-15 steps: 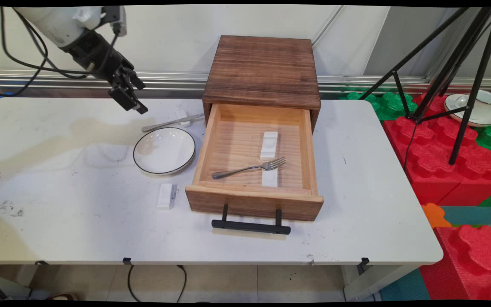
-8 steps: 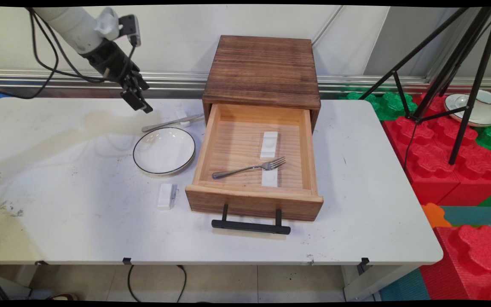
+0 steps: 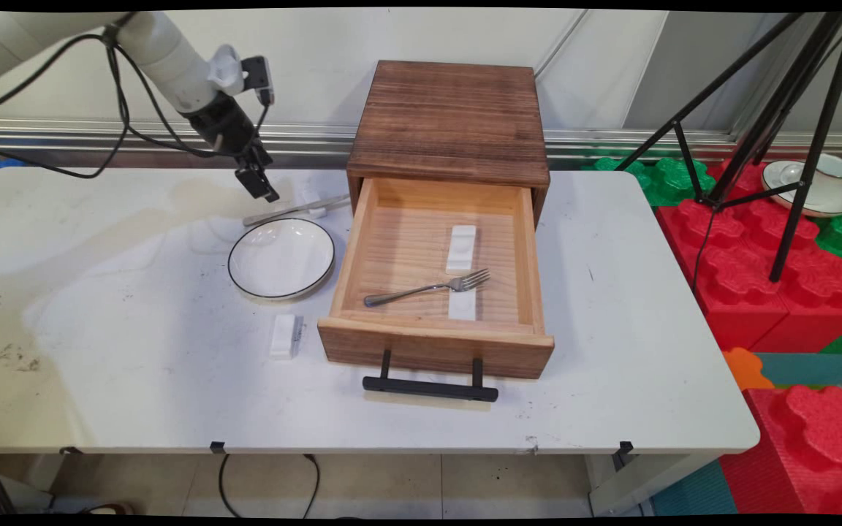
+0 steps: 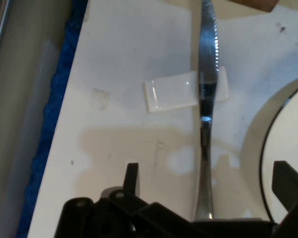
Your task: Pick up the knife from the left of the white plate
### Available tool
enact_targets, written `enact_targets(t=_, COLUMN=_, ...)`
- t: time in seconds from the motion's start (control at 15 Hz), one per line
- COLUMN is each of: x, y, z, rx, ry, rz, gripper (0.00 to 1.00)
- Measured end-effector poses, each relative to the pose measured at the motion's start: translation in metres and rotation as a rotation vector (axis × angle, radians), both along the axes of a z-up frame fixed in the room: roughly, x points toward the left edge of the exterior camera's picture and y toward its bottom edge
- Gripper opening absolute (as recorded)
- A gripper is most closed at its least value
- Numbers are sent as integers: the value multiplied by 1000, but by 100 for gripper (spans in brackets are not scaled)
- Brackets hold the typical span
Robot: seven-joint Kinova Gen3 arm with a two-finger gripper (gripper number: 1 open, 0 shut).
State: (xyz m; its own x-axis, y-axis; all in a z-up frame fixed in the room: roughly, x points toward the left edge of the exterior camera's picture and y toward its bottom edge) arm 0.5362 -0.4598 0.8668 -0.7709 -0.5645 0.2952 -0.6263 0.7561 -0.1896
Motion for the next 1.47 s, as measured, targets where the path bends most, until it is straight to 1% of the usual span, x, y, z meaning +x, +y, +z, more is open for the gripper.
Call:
enact_targets(t=0.27, x=-1, y=-16, z=-19, rx=17, ry=-12, rz=0, gripper=100)
enact_targets(t=0.47, x=-1, y=-26, z=-35, rx=36, ry=-20, rz=-14, gripper=100)
enact_targets(t=0.73, x=-2, y=-34, z=-49, rx=55, ry=-24, rz=-34, gripper=100)
enact_targets(t=1.07, x=-7, y=-41, z=-60, rx=64, ry=-19, rz=-57, gripper=100)
enact_targets(t=1.13, x=-8, y=-42, z=-61, rx=64, ry=-18, rz=-60, gripper=0)
enact_targets(t=1.47, x=-11, y=-44, z=-66, rx=69, ry=-8, rz=-60, gripper=0)
